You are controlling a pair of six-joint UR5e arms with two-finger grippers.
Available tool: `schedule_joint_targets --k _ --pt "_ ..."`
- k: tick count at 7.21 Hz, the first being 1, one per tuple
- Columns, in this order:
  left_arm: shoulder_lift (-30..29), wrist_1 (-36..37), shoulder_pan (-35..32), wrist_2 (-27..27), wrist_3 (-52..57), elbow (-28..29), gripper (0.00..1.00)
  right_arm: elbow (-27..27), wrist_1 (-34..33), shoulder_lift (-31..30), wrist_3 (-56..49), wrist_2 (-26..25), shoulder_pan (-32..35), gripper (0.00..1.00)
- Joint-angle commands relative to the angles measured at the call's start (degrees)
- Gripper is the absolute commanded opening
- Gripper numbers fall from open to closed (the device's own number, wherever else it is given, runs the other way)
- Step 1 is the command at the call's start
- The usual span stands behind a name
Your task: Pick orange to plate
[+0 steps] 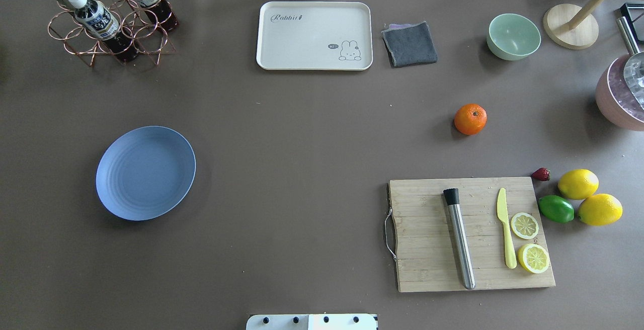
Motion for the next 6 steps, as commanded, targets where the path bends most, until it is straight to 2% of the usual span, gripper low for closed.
schedule_joint_targets --k 1,3,4,5,6 --pt "-1.2 -6.7 0.1 0.0 -0.4 0.7 0.98 0.0 0.0 0.0 0.0 0.1 0.0 1.0" --pt "0.0 -9.5 0.0 -0.4 0.5 0.5 0.98 0.0 2.8 0.2 0.1 -0.2 0.0 1.0" --pt "0.1 -13.7 0.3 -1.7 -0.4 0.4 0.98 -0.3 9.3 -0.6 0.4 1.0 0.0 1.0" --pt "0.0 -16.1 0.5 -5.6 -1.2 0.2 0.98 -0.1 12.4 -0.4 1.0 1.8 0.0 1.0" --pt "-0.5 -20.5 2.2 -5.9 -2.4 0.6 0.98 0.0 14.1 0.1 1.5 1.7 0.0 1.0"
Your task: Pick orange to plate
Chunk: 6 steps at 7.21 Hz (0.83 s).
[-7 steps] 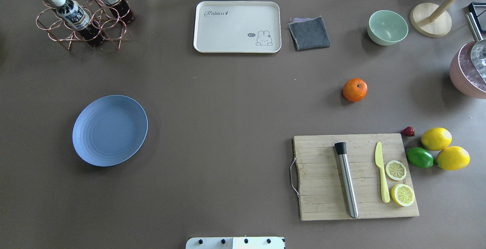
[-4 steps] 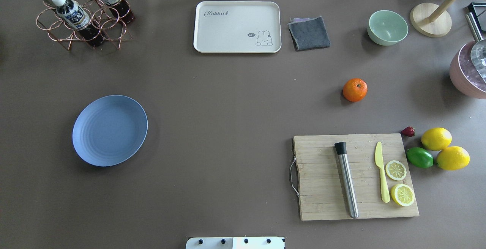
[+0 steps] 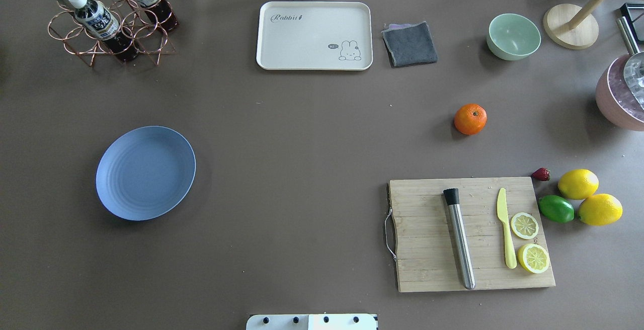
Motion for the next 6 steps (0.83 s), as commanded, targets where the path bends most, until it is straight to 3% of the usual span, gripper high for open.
schedule_joint_targets --k 1,2,3,6 --pt "-0.4 -6.4 8.6 -1.3 -2.0 -0.1 0.98 0.9 4.3 0.9 6.4 0.6 -0.1 1.0" --pt "-0.2 -8.3 11.8 -1.2 -15.6 -0.2 0.98 2.4 5.7 1.0 12.5 0.6 -1.7 1.0" --pt "1.5 -18.6 16.0 -0.5 -24.5 1.6 0.98 2.8 7.3 1.0 17.0 0.7 -4.1 1.0" --pt "1.3 -32.7 33.4 11.4 -50.1 2.1 0.98 4.7 13.7 2.8 35.7 -0.4 -14.6 1.0"
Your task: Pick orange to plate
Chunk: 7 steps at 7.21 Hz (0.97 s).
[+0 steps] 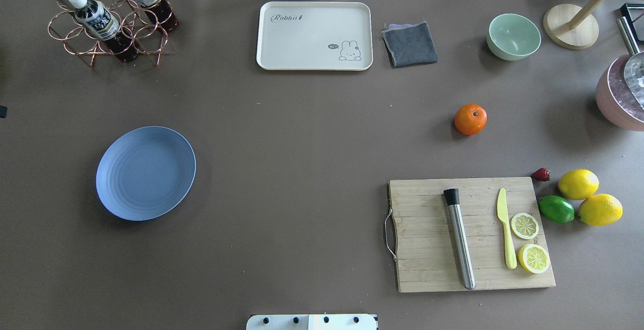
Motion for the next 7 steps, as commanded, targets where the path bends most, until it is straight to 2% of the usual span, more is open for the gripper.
schedule_joint_targets --k 1,2,3,4,6,7 --pt "-0.9 -7.3 12.0 6.6 -14.5 0.3 0.98 0.4 2.2 3.1 12.2 -3.5 -8.5 1.0" --pt "-1.0 -8.3 14.9 7.6 -17.9 0.3 0.98 0.3 2.3 4.3 14.5 -5.3 -11.2 1.0" --pt "-1.0 -10.5 20.0 13.0 -22.4 0.5 0.98 0.2 2.3 4.6 15.6 -5.6 -12.2 1.0" --pt "-2.8 -12.2 24.3 16.1 -26.2 1.4 0.98 0.3 2.4 4.6 15.6 -5.5 -12.3 1.0" --pt "-4.7 -13.6 24.6 16.9 -26.0 5.7 0.97 0.2 2.4 4.6 15.6 -5.6 -12.4 1.0" --pt "-4.6 -15.4 24.6 16.9 -25.3 7.6 0.88 0.2 2.4 4.7 15.6 -5.6 -12.4 1.0"
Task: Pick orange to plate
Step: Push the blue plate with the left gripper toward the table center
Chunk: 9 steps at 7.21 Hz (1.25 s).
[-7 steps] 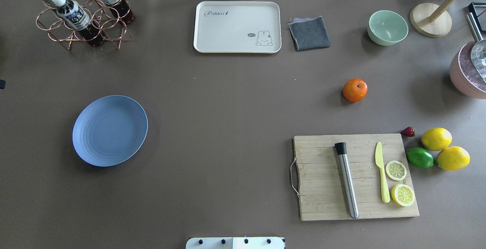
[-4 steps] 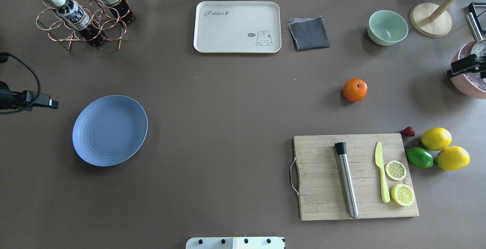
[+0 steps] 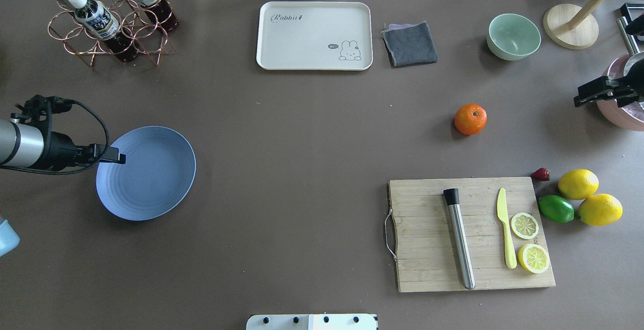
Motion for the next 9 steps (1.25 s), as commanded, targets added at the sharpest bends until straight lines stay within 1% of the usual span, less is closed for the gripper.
schedule_joint_targets --k 1,2,3,4,5,6,7,8,9 --pt "-0.4 -3.1 0.2 0.4 1.2 3.6 0.73 -0.1 0.0 0.4 0.0 0.0 -0.1 1.0" --pt "-1.0 -3.1 0.2 0.3 1.2 3.7 0.47 -0.1 0.0 0.5 0.0 0.0 -0.1 1.0" --pt "-1.1 -3.1 0.2 0.2 1.2 3.7 0.3 -0.2 0.0 0.6 0.0 -0.1 -0.1 1.0" --pt "-1.0 -3.2 0.2 0.0 1.2 3.5 0.1 -0.3 0.0 0.8 0.0 -0.1 -0.1 1.0" --pt "-1.0 -3.3 0.2 -0.3 1.2 3.1 0.0 -0.3 0.0 0.8 0.0 0.0 -0.1 1.0" --pt "-1.1 -3.3 0.1 -0.7 1.0 2.2 0.0 -0.2 0.0 0.8 0.0 0.0 -0.1 1.0" --pt "-1.9 -3.3 -0.5 -4.4 0.5 0.8 0.0 -0.2 0.0 0.8 0.0 0.0 -0.1 1.0" --pt "-4.5 -2.6 -1.2 -4.8 -1.1 -0.2 0.0 -0.2 0.0 0.8 0.0 0.0 -0.1 1.0" --pt "-10.6 -1.8 -0.9 -4.7 -9.5 0.6 0.0 -0.2 0.0 0.8 0.0 0.0 -0.1 1.0"
